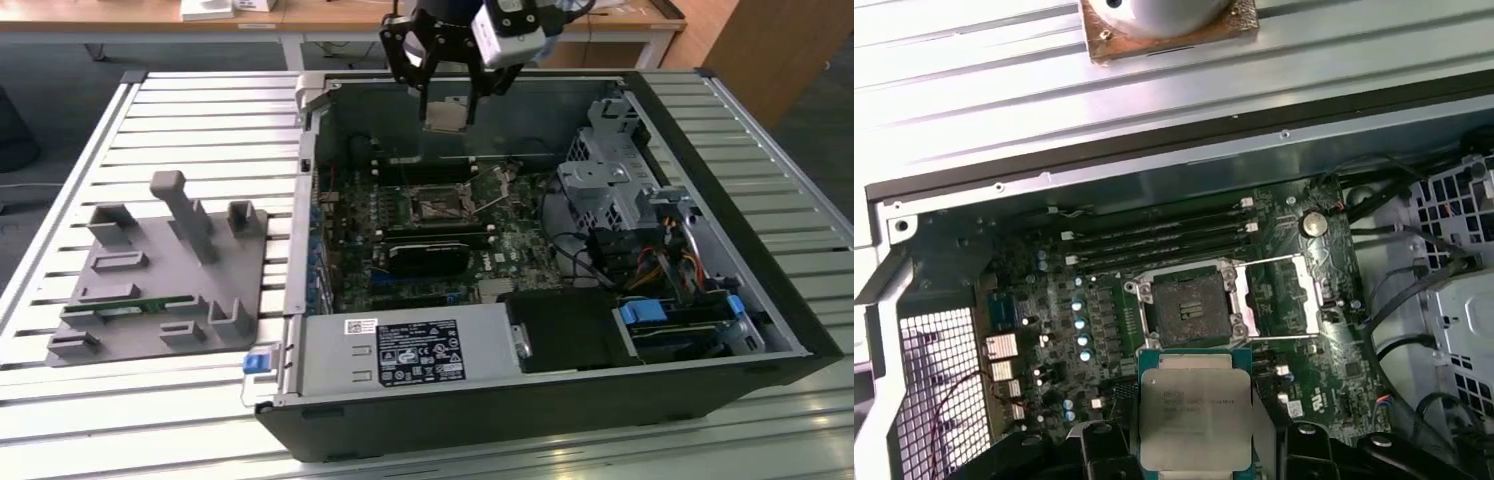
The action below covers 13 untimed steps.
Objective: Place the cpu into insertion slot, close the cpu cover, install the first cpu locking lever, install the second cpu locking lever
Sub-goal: 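Place the cpu into insertion slot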
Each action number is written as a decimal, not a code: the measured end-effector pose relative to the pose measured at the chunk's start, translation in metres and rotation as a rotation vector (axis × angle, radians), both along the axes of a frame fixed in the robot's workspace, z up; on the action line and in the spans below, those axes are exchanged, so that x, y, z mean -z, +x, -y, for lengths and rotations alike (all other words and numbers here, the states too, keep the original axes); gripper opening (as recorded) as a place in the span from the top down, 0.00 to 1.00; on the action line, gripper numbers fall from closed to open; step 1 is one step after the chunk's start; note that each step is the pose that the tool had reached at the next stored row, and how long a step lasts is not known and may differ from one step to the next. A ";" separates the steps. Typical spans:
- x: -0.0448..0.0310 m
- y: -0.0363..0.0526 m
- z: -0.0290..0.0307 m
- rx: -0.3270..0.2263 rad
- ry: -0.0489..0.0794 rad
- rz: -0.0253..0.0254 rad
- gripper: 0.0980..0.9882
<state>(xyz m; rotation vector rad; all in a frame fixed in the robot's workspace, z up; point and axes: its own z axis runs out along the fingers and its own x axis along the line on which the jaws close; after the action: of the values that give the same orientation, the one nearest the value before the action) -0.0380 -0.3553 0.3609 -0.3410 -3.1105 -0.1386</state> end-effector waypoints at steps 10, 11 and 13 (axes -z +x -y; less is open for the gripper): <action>0.0007 0.0000 0.0000 0.127 -0.001 0.0001 0.51; 0.0008 0.0000 0.0000 0.140 -0.001 0.0000 0.51; 0.0009 0.0000 0.0000 0.164 -0.001 0.0000 0.51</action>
<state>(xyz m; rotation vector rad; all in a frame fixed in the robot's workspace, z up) -0.0381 -0.3553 0.3600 -0.5962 -3.0793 -0.1385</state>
